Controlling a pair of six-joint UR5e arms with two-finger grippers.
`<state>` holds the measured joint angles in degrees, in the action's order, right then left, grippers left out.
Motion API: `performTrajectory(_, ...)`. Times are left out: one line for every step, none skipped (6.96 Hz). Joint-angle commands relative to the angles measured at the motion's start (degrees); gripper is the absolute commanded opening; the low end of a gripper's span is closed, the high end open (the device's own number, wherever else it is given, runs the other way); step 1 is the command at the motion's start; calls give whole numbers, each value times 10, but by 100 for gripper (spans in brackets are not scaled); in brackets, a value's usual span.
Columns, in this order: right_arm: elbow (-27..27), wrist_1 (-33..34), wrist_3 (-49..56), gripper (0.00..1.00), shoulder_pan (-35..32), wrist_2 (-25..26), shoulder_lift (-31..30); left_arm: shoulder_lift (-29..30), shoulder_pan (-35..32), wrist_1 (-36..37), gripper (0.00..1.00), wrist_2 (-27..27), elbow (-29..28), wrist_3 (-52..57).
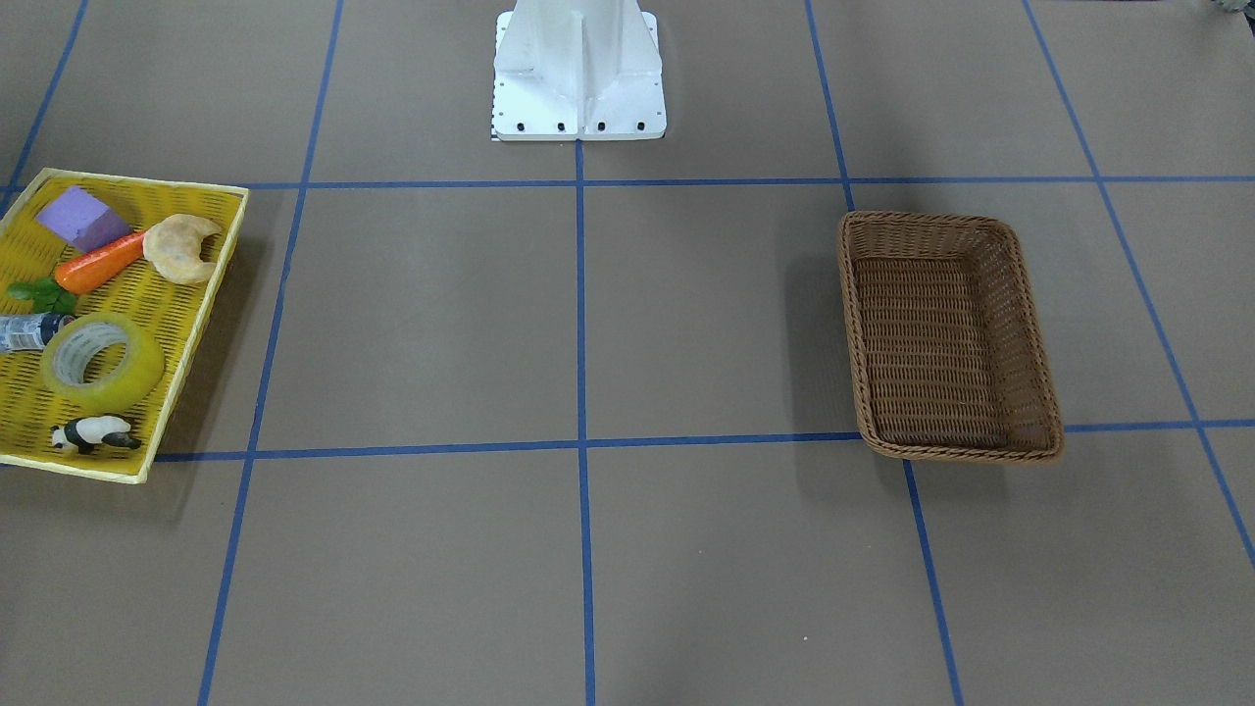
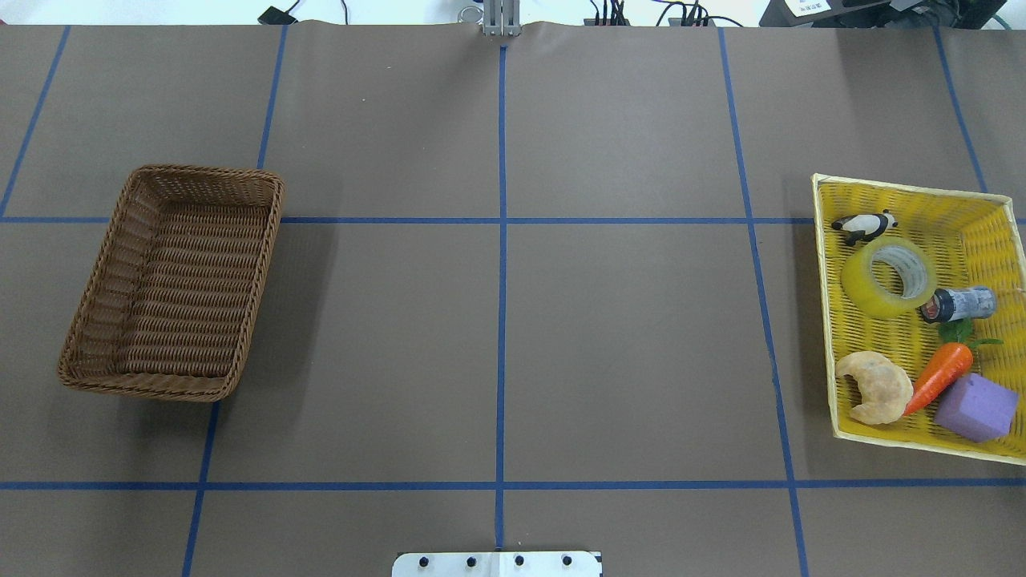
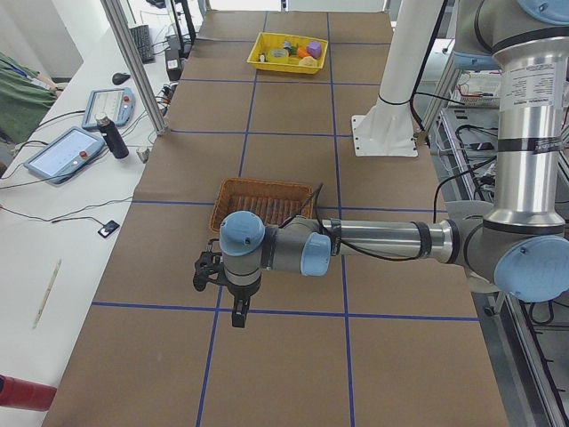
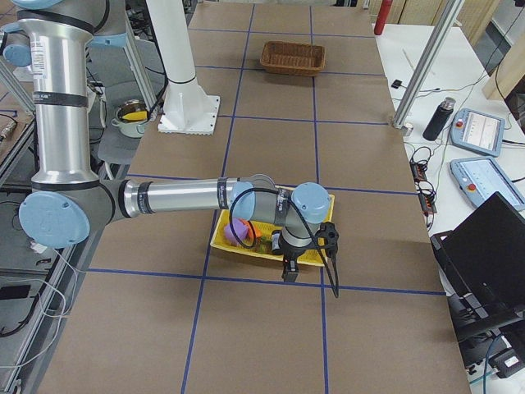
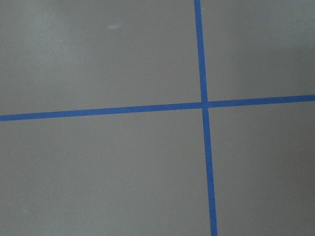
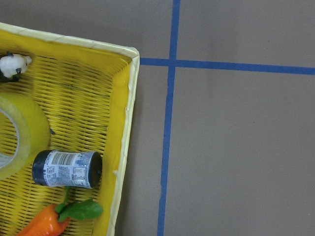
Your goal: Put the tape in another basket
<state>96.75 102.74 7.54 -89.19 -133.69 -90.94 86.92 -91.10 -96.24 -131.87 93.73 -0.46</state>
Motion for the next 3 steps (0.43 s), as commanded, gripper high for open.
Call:
performTrajectory(1,-1,5,100,0,2,0,2,0,0,98,-2,2,0)
performTrajectory(5,-36,2,100,0,2,-4,2,0,0,98,-2,8,-1)
performTrajectory(6,-75,2,100,0,5,-2,3,1,-1,98,-6,14,-2)
